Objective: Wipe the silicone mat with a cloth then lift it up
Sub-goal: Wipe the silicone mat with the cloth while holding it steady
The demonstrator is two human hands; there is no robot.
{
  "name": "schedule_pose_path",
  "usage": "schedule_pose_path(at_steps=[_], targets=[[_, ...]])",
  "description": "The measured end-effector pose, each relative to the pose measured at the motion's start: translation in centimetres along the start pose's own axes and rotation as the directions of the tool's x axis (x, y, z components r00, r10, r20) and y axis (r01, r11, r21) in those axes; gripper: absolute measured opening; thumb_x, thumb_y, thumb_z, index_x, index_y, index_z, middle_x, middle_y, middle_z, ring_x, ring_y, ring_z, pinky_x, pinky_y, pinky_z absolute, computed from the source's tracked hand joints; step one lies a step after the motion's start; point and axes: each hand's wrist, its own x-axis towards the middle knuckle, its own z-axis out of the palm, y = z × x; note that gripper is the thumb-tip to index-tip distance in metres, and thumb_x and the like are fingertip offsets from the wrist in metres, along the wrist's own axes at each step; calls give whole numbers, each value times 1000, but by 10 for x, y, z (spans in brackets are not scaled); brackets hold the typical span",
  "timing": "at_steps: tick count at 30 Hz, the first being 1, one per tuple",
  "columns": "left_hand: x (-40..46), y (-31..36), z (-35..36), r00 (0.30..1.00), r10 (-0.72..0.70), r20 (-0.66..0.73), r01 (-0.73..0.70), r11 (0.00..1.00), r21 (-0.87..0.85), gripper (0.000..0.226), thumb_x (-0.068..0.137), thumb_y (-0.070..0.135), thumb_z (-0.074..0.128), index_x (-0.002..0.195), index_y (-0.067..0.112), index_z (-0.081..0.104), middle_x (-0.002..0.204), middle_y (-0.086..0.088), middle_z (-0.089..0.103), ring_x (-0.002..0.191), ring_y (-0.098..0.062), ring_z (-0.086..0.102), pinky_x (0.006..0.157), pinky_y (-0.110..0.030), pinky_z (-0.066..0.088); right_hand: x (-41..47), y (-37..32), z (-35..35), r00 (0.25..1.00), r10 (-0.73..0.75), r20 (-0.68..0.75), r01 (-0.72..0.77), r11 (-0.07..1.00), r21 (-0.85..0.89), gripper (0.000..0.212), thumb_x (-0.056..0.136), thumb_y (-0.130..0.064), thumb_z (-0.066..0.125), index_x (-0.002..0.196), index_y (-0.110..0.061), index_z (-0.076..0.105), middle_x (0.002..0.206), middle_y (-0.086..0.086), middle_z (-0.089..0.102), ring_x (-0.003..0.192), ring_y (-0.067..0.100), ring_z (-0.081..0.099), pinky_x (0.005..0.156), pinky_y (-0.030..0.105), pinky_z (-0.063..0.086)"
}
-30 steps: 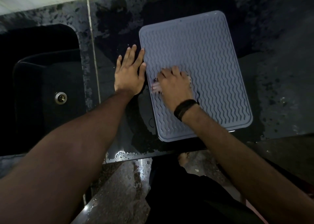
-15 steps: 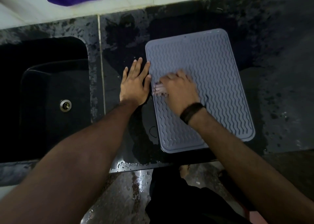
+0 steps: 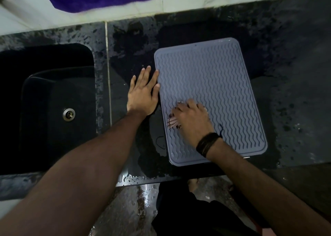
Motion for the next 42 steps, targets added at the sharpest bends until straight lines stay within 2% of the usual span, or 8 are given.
schedule_pose_path(at_steps=[7, 13, 21, 25, 27, 31, 35, 42], targets=[[1, -1, -3, 999, 17, 28, -17, 1000, 15, 57, 109, 32, 35, 163, 24, 22, 171, -3, 13, 158, -19, 6, 128, -46, 5, 79, 6, -36, 975, 80, -207, -71, 996, 52, 40, 86, -15, 56, 125, -16, 56, 128, 7, 56, 123, 31, 41, 101, 47, 36], [1, 0, -1, 1000, 2, 25, -3, 999, 35, 58, 108, 32, 35, 163, 25, 21, 171, -2, 13, 158, -18, 6, 128, -46, 5, 110, 5, -19, 988, 56, -147, -58, 998, -10, 39, 94, -15, 43, 131, -13, 52, 132, 10, 53, 128, 33, 36, 100, 46, 35], [1, 0, -1, 1000, -4, 12, 4, 1000, 15, 54, 110, 42, 27, 163, 27, 24, 171, -2, 15, 158, -18, 7, 128, -43, 4, 58, 9, -13, 997, -2, -73, 1, 1000, -15, 37, 85, -20, 59, 122, -18, 59, 128, 4, 56, 123, 29, 39, 98, 44, 36], [0, -2, -1, 999, 10, 33, -11, 1000, 17, 64, 104, 53, 21, 163, 27, 22, 172, -1, 12, 158, -18, 5, 128, -45, 5, 83, 16, -35, 985, 46, -164, -45, 999, 12, 28, 86, -17, 55, 113, -18, 62, 115, 5, 62, 118, 29, 44, 93, 43, 38], [0, -1, -1, 999, -4, 33, 3, 1000, 17, 65, 105, 56, 26, 163, 26, 26, 172, -1, 12, 158, -17, 6, 128, -44, 4, 111, 16, -44, 975, 62, -215, -68, 998, -19, 31, 88, -16, 53, 118, -16, 60, 120, 7, 61, 123, 31, 42, 95, 45, 38], [0, 0, 0, 1000, -20, 19, 19, 1000, 13, 65, 106, 58, 29, 161, 23, 31, 170, -4, 18, 158, -17, 8, 128, -43, 4, 153, 13, -47, 989, 52, -135, -62, 996, -69, 39, 91, -11, 48, 130, -14, 54, 133, 8, 55, 133, 34, 33, 101, 47, 37], [1, -1, 1, 1000, -14, 15, 14, 1000, 24, 69, 103, 61, 24, 160, 22, 34, 171, 0, 14, 158, -16, 8, 128, -44, 6, 143, 14, -34, 990, 28, -141, -42, 994, -97, 38, 89, -16, 52, 126, -15, 57, 129, 9, 56, 127, 33, 38, 99, 47, 38], [1, -2, 2, 1000, -1, 5, 1, 1000, 14, 68, 103, 62, 24, 163, 29, 23, 171, -1, 14, 158, -17, 8, 128, -47, 8, 119, 18, -35, 995, -5, -98, -5, 995, -98, 28, 91, -24, 50, 114, -16, 64, 115, 7, 61, 117, 29, 44, 93, 43, 39]])
